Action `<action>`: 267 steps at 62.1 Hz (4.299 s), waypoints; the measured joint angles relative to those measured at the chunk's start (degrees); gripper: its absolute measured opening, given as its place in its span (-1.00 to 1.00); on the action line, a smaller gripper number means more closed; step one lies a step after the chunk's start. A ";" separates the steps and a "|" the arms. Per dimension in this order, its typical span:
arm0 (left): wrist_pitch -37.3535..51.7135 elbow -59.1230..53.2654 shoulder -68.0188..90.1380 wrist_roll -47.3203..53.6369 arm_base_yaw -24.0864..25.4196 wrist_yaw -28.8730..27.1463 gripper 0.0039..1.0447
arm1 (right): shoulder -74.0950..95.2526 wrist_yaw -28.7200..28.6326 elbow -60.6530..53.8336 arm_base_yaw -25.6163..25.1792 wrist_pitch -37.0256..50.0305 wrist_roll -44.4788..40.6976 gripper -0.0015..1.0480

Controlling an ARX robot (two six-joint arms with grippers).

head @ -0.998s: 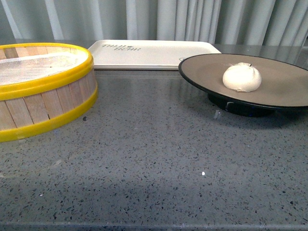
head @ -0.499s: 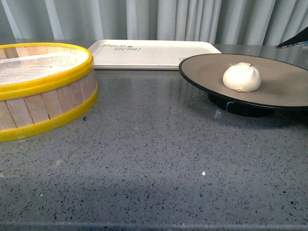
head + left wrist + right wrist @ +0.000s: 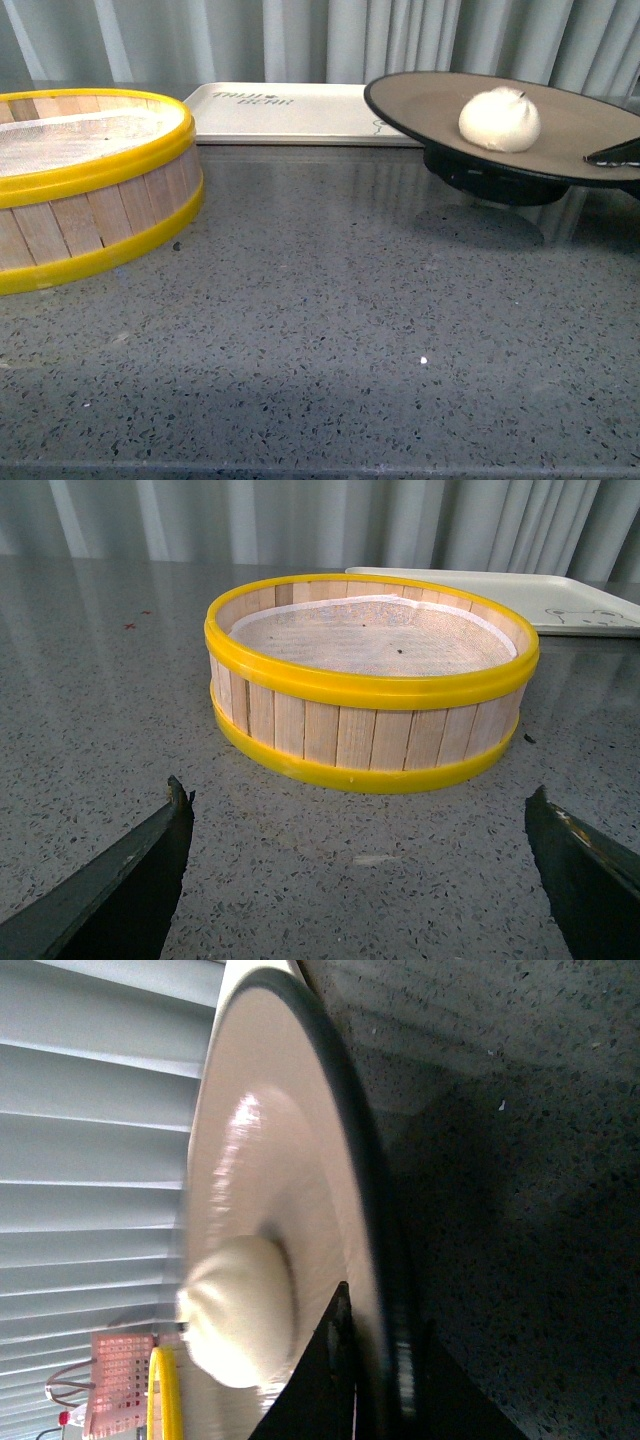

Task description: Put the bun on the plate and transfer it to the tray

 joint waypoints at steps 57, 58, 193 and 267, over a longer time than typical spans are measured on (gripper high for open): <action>0.00 0.00 0.00 0.00 0.00 0.02 0.88 | 9.75 0.61 21.05 -1.55 -0.04 1.01 -0.94; 0.00 0.00 0.00 0.00 0.00 0.02 0.88 | 10.34 0.68 21.84 -1.44 -0.42 1.16 -0.94; 0.00 0.00 0.00 0.00 0.00 0.02 0.88 | 42.75 2.93 68.78 6.12 -28.81 -1.36 -0.94; 0.00 0.00 0.00 0.00 0.00 0.02 0.88 | 42.05 2.40 68.43 4.28 -28.96 0.87 0.83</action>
